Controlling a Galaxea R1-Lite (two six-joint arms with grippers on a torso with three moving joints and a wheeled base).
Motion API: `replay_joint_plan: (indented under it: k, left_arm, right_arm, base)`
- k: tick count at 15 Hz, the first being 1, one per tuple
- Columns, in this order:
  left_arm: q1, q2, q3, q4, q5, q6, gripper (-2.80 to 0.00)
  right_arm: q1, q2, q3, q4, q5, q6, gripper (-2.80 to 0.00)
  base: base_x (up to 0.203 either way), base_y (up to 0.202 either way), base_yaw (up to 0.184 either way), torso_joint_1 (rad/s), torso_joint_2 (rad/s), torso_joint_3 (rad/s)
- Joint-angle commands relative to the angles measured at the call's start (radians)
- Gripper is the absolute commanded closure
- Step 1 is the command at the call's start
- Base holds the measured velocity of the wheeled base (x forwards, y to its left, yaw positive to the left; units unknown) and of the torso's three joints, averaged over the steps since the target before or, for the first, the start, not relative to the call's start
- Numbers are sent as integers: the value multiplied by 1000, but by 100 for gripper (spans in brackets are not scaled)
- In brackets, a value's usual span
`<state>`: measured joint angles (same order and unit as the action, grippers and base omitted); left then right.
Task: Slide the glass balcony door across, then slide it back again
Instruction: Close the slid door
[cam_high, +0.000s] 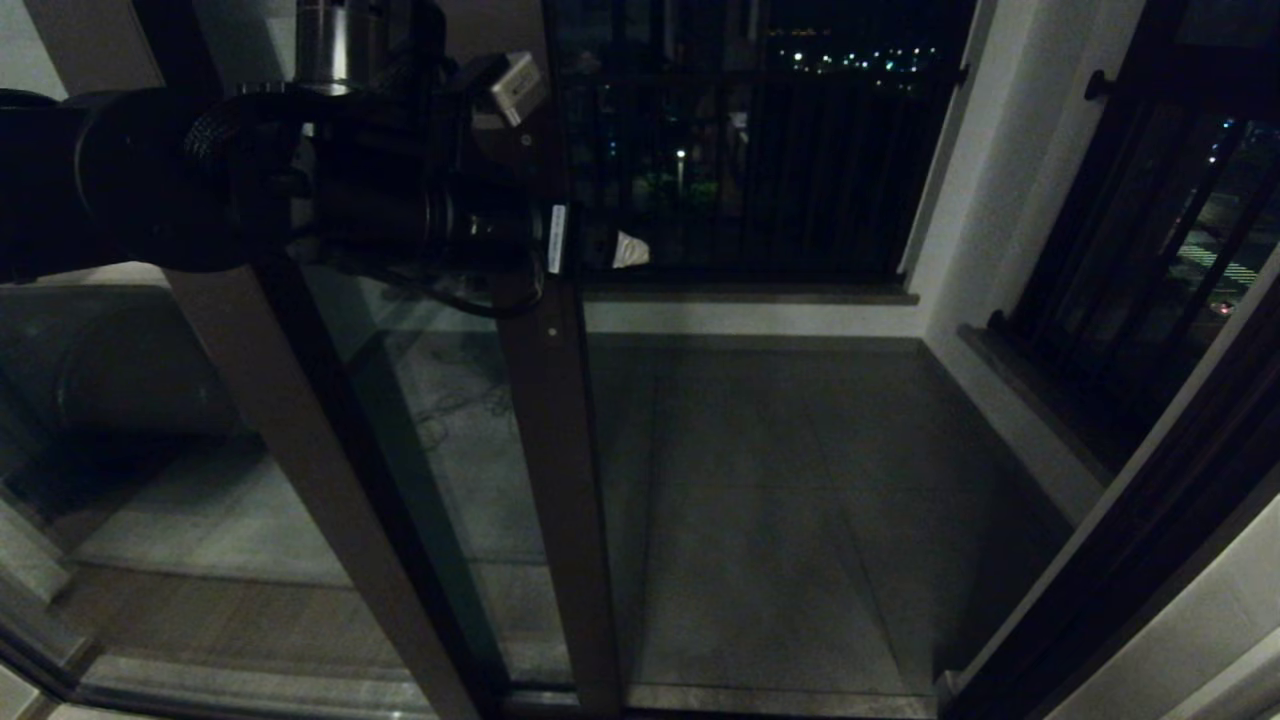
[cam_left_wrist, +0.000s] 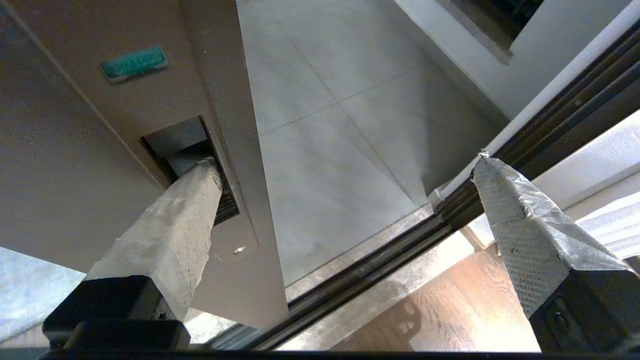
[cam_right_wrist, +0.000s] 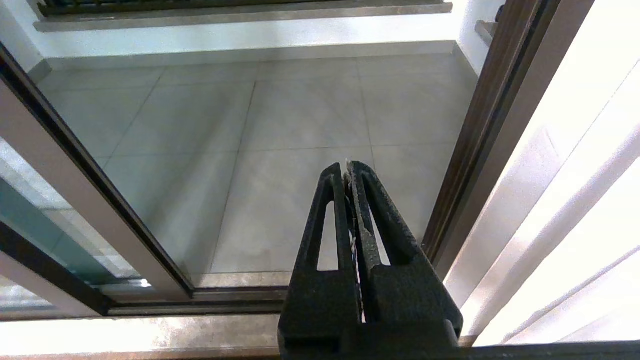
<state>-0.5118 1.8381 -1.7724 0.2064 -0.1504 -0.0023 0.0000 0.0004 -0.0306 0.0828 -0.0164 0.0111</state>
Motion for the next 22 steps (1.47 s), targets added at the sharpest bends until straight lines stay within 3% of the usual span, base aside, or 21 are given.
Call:
replay_joint_plan:
  k: [1, 15, 22]
  left_arm:
    - [-22, 25, -29, 4, 2, -1, -280]
    - [-93, 63, -69, 4, 3, -2, -280]
    - [-137, 123, -128, 3, 44, -2, -280]
  right_arm:
    - [0, 0, 0, 2, 0, 0, 0]
    - [0, 0, 0, 0, 0, 0, 0]
    - [0, 0, 0, 2, 0, 0, 0]
  base:
    - [0, 0, 0, 0, 0, 0]
    - [0, 0, 0, 0, 0, 0]
    - [0, 0, 0, 0, 0, 0]
